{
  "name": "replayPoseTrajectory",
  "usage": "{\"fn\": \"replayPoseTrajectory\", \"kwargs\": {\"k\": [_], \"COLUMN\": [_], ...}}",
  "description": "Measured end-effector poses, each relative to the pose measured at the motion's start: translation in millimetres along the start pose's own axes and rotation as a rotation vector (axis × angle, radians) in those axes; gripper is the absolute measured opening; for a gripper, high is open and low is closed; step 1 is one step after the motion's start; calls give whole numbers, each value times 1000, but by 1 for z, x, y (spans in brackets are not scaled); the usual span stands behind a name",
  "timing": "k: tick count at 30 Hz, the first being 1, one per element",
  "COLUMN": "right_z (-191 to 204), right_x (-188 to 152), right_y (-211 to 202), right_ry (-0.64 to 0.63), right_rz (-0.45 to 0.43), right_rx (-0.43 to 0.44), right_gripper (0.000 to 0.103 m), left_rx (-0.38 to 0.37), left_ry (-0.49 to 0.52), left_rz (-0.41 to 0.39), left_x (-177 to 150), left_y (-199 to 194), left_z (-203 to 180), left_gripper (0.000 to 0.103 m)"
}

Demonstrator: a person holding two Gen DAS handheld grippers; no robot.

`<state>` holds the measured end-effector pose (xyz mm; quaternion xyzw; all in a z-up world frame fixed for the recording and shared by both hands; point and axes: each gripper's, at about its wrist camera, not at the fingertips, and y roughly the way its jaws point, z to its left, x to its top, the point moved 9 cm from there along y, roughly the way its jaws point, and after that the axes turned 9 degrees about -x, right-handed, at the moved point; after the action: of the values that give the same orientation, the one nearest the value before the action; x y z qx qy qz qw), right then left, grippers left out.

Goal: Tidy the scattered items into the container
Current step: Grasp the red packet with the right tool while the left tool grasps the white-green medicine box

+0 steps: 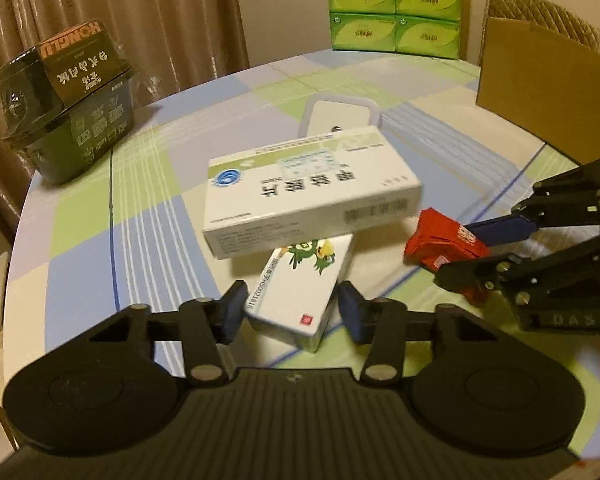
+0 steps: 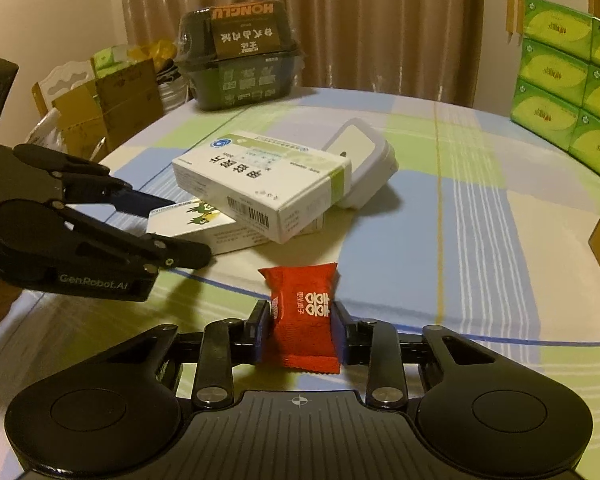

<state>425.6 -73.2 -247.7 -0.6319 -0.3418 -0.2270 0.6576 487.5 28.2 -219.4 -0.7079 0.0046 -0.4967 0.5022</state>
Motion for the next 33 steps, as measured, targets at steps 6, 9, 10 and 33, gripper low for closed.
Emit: {"fn": "replayPoseTrajectory", "kwargs": {"k": [6,9,10,33], "right_z": [-13,-21,-23,-49], "right_x": [-17,-30,-34,-97], "right_y": [-23,-40,-45,-125], "right_ry": [17,36,40,17], "right_rz": [24,45,52,79], "right_rx": [-8,-17,-21,-65], "right_gripper": [27,27,27,53], "left_rx": [37,27,26,29], "left_ry": [-61,-135,-144,-141], "left_rz": [45,48,54,76], "left_x": [-24,-37,-42,-57], "left_y": [-21,-34,-39,-77], "left_z": [-38,-60,-68,-153], "left_gripper": [33,33,33,50]}}
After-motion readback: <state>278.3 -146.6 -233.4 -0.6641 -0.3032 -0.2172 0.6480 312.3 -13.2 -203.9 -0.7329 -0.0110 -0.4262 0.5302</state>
